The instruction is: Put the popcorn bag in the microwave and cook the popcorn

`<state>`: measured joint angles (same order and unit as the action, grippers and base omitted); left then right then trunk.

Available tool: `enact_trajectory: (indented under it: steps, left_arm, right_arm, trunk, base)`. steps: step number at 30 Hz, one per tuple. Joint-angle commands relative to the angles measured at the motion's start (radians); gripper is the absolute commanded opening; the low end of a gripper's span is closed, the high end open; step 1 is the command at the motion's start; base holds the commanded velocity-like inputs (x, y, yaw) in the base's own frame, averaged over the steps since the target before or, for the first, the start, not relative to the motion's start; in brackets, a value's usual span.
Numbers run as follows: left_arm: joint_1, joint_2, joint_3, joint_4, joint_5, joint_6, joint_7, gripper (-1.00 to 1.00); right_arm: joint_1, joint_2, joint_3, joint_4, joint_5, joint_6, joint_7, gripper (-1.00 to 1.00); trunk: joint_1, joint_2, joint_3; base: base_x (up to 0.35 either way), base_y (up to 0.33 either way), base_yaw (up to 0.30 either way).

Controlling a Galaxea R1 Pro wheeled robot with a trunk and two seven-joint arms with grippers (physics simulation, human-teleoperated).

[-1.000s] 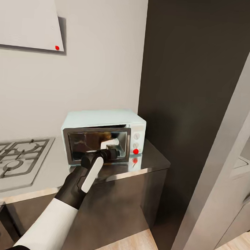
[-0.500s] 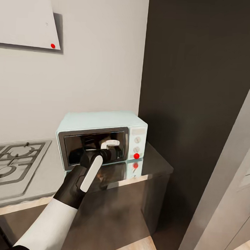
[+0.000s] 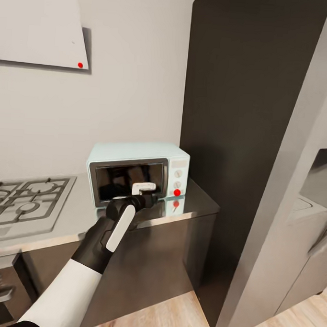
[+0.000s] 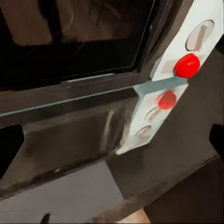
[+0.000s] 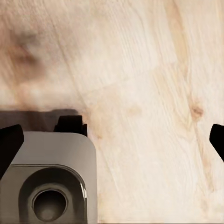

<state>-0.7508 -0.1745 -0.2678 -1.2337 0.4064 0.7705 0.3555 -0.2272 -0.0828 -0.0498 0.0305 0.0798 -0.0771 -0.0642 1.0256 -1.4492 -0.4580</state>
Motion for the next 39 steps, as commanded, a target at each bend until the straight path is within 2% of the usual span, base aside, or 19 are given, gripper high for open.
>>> enact_trajectory:
  steps: [1,4,6,7,10,12,13,15,17,18,22,23,25,28,29,30,33,35,39]
  left_arm:
    - [-0.001,0.0,-0.001,-0.004,0.011,0.004,0.009,1.0]
    - [-0.001,0.0,-0.007,-0.019,0.018,0.007,0.008,1.0]
    - [-0.001,0.0,-0.031,-0.025,0.056,0.009,0.008,1.0]
    - [-0.001,0.0,-0.039,-0.025,0.115,0.01,0.008,1.0]
    - [-0.001,0.0,-0.062,-0.018,0.236,0.01,0.008,1.0]
    - [0.0,0.0,-0.113,-0.017,0.325,0.009,0.008,1.0]
    - [-0.003,0.0,-0.161,-0.011,0.405,0.007,0.007,1.0]
    - [-0.001,0.002,-0.185,0.001,0.464,0.003,0.004,1.0]
    - [0.027,0.015,-0.191,0.058,0.48,-0.001,-0.001,1.0]
    - [0.065,0.022,-0.193,0.147,0.484,-0.02,-0.004,1.0]
    - [0.112,0.026,-0.195,0.486,0.486,-0.26,-0.012,1.0]
    - [0.116,0.024,-0.194,0.622,0.485,-0.345,-0.028,1.0]
    - [0.12,0.024,-0.193,0.909,0.485,-0.441,-0.142,1.0]
    - [0.123,0.027,-0.191,1.166,0.488,-0.474,-0.267,1.0]
    - [0.133,0.031,-0.19,1.191,0.488,-0.477,-0.277,1.0]
    - [0.198,0.047,-0.191,1.22,0.482,-0.483,-0.291,1.0]
    - [0.311,0.059,-0.192,1.231,0.468,-0.522,-0.297,1.0]
    - [0.396,0.082,-0.192,1.233,0.464,-0.632,-0.298,1.0]
    - [0.488,0.144,-0.191,1.234,0.477,-0.821,-0.296,1.0]
  right_arm:
    - [-0.001,0.0,-0.005,0.003,0.008,-0.006,-0.003,1.0]
    - [-0.001,0.0,-0.005,0.003,0.008,-0.007,-0.003,1.0]
    - [-0.001,-0.001,-0.005,0.003,0.008,-0.007,-0.003,1.0]
    - [-0.001,0.0,-0.005,0.003,0.008,-0.007,-0.003,1.0]
    - [-0.001,0.0,-0.005,0.003,0.008,-0.007,-0.003,1.0]
    - [-0.001,0.0,-0.005,0.003,0.008,-0.007,-0.003,1.0]
    - [-0.001,0.001,-0.004,0.003,0.008,-0.006,-0.003,1.0]
    - [-0.001,0.001,-0.004,0.003,0.009,-0.007,-0.003,1.0]
    - [-0.001,0.002,-0.004,0.003,0.009,-0.006,-0.003,1.0]
    - [-0.001,0.002,-0.004,0.003,0.008,-0.006,-0.003,1.0]
    - [-0.001,0.002,-0.004,0.003,0.008,-0.006,-0.003,1.0]
    - [-0.001,0.001,-0.004,0.003,0.008,-0.006,-0.003,1.0]
    - [-0.001,-0.001,-0.004,0.003,0.008,-0.006,-0.003,1.0]
    - [-0.001,-0.001,-0.003,0.003,0.009,-0.006,-0.003,1.0]
    - [-0.001,-0.001,-0.003,0.003,0.01,-0.006,-0.003,1.0]
    - [-0.001,0.0,-0.002,0.003,0.01,-0.007,-0.003,1.0]
    - [-0.001,0.001,-0.001,0.003,0.01,-0.001,-0.005,1.0]
    - [-0.001,0.0,-0.001,0.003,0.01,0.0,-0.011,1.0]
    - [-0.001,0.0,-0.001,0.003,0.009,-0.007,-0.014,1.0]
  trunk:
    - [-0.001,-0.001,-0.001]
    - [-0.001,-0.001,-0.001]
    - [-0.001,-0.001,-0.001]
    - [-0.001,-0.001,-0.001]
    - [-0.001,-0.001,-0.001]
    - [-0.001,-0.001,-0.001]
    - [-0.001,-0.001,-0.001]
    - [-0.001,-0.001,-0.001]
    - [-0.001,-0.001,-0.001]
    - [-0.001,-0.001,-0.001]
    - [-0.001,-0.001,-0.001]
    - [-0.001,-0.001,-0.001]
    - [-0.001,-0.001,-0.001]
    - [-0.001,-0.001,-0.001]
    - [-0.001,-0.001,-0.001]
    - [-0.001,-0.001,-0.001]
    - [-0.001,-0.001,-0.001]
    - [-0.001,-0.001,-0.001]
    - [-0.001,-0.001,-0.001]
  base:
    - [-0.345,0.0,0.0]
    - [-0.345,0.0,0.0]
    - [-0.345,0.0,0.0]
    - [-0.345,0.0,0.0]
    - [-0.345,0.0,0.0]
    - [-0.345,0.0,0.0]
    - [-0.345,0.0,0.0]
    - [-0.345,0.0,0.0]
    - [-0.345,0.0,0.0]
    - [-0.345,0.0,0.0]
    - [-0.345,0.0,0.0]
    - [-0.345,0.0,0.0]
    - [-0.338,0.0,0.0]
    - [-0.259,0.0,0.0]
    - [-0.135,0.0,0.0]
    - [-0.044,0.0,0.0]
    - [-0.014,0.0,0.0]
    - [-0.002,0.0,0.02]
    - [-0.001,0.0,0.188]
